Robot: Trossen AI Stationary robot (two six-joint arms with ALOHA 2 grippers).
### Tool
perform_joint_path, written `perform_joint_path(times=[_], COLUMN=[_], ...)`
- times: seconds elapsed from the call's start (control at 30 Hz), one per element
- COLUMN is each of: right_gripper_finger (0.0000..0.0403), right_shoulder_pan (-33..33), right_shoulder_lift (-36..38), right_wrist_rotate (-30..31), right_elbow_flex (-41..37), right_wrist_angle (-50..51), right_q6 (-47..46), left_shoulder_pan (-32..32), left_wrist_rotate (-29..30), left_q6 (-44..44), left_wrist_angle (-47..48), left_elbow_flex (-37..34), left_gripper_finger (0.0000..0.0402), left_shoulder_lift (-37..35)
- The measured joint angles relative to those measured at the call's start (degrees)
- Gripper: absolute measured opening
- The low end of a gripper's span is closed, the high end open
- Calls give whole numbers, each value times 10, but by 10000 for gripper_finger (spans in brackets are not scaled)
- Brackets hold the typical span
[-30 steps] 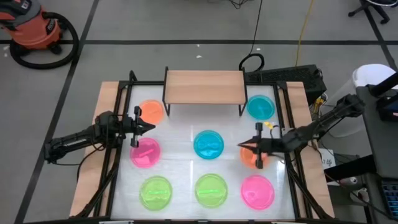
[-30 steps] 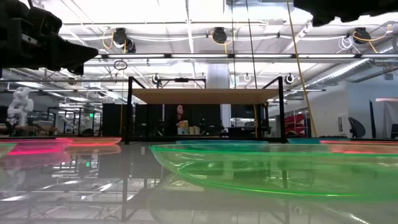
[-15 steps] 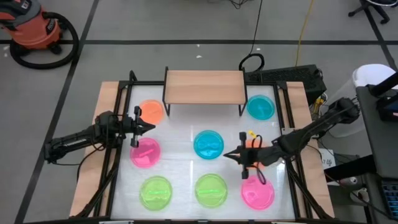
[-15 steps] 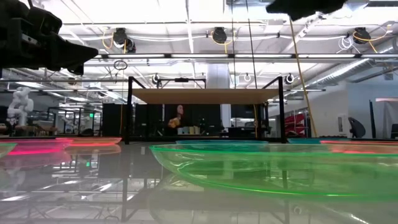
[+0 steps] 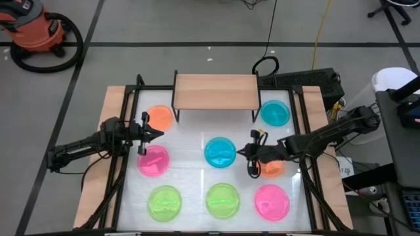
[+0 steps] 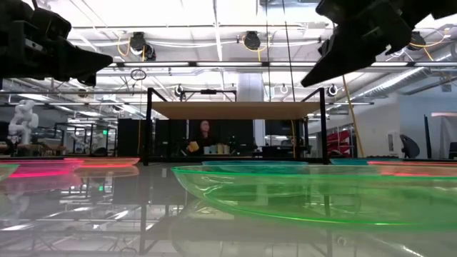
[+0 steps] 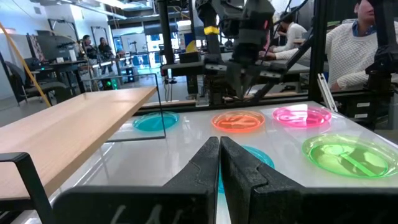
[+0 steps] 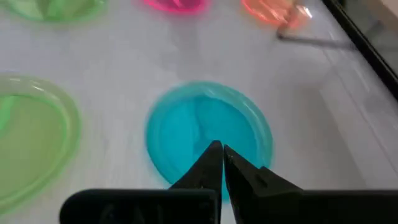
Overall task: Place and stack plates onto a shelf
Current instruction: Put the left blue transparent plate on the shelf
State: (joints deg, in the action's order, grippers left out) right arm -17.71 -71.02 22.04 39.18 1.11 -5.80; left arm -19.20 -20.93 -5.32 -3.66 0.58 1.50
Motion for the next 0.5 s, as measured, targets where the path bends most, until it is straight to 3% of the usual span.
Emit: perform_joint_path(times=[0.2,0.5], right_gripper_finger=[22,130], right_shoulder_pan=[4,5], right_shoulder_lift=[-32,-118], right_wrist_rotate=[-48,-44], right_elbow_flex=[-53,-73], right_wrist_angle=[-134,-176], right_q6=[62,51], left_shoulder_pan=[0,0], left_wrist_rotate=[0,0], left_q6=[0,0], left_wrist_angle=[0,0], left_elbow_flex=[0,0], left_gripper_finger=[21,21], left_shoulder_lift=[0,0])
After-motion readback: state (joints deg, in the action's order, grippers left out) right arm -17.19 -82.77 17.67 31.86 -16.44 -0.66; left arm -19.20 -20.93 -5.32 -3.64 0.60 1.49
